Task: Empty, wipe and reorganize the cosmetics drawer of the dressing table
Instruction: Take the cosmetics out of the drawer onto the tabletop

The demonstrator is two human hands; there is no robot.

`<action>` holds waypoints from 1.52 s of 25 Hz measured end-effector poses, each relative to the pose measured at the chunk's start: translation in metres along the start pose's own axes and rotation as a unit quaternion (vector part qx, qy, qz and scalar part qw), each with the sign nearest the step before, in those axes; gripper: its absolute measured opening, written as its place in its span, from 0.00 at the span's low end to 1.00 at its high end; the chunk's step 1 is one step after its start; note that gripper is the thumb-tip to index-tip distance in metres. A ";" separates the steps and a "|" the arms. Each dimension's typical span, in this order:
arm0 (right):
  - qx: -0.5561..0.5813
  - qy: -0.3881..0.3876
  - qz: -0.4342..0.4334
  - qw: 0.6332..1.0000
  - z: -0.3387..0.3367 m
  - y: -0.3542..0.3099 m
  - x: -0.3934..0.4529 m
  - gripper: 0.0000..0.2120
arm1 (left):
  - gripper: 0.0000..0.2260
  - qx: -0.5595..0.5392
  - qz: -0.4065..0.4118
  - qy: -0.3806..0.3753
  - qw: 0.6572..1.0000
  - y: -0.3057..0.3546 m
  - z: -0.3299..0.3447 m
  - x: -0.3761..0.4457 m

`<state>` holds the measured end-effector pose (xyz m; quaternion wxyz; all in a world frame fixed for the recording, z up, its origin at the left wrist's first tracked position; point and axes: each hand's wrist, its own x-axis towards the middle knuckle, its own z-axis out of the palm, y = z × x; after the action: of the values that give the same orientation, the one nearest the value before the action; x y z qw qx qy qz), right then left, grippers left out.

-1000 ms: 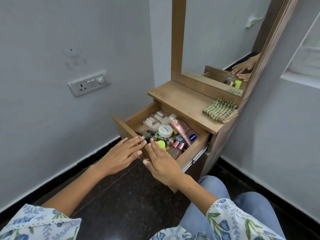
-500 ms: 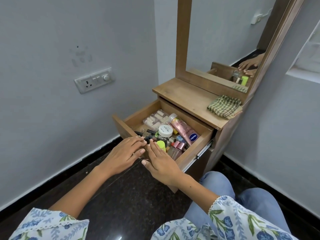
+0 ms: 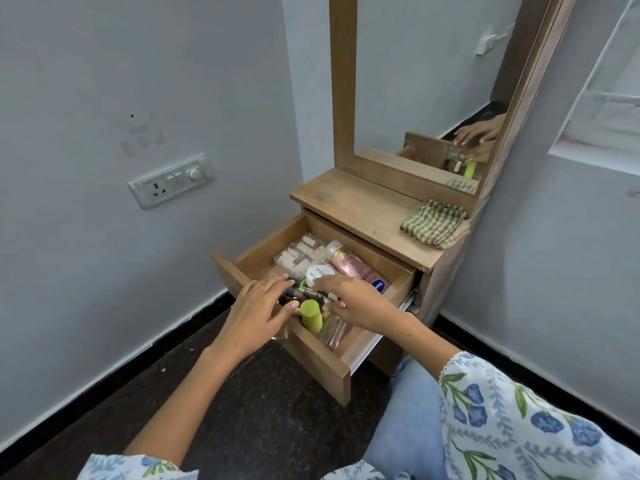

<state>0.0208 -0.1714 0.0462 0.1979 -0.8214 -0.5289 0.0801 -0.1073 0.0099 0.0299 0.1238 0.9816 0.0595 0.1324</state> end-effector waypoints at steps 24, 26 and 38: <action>0.235 0.336 0.153 0.899 -0.043 0.058 -0.019 0.07 | 0.22 -0.318 -0.055 0.107 0.940 0.082 0.019 0.141; 0.194 0.255 0.157 0.934 -0.033 0.067 -0.027 0.07 | 0.21 -0.332 -0.068 0.094 0.936 0.084 0.025 0.160; 0.122 0.155 0.110 0.974 -0.016 0.064 -0.021 0.10 | 0.18 -0.389 -0.112 0.151 0.902 0.101 0.041 0.215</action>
<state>0.0706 -0.2175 0.0333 0.3658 -0.8469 -0.3841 0.0373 0.1183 -0.0644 0.0707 0.4991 0.8105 0.1309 0.2774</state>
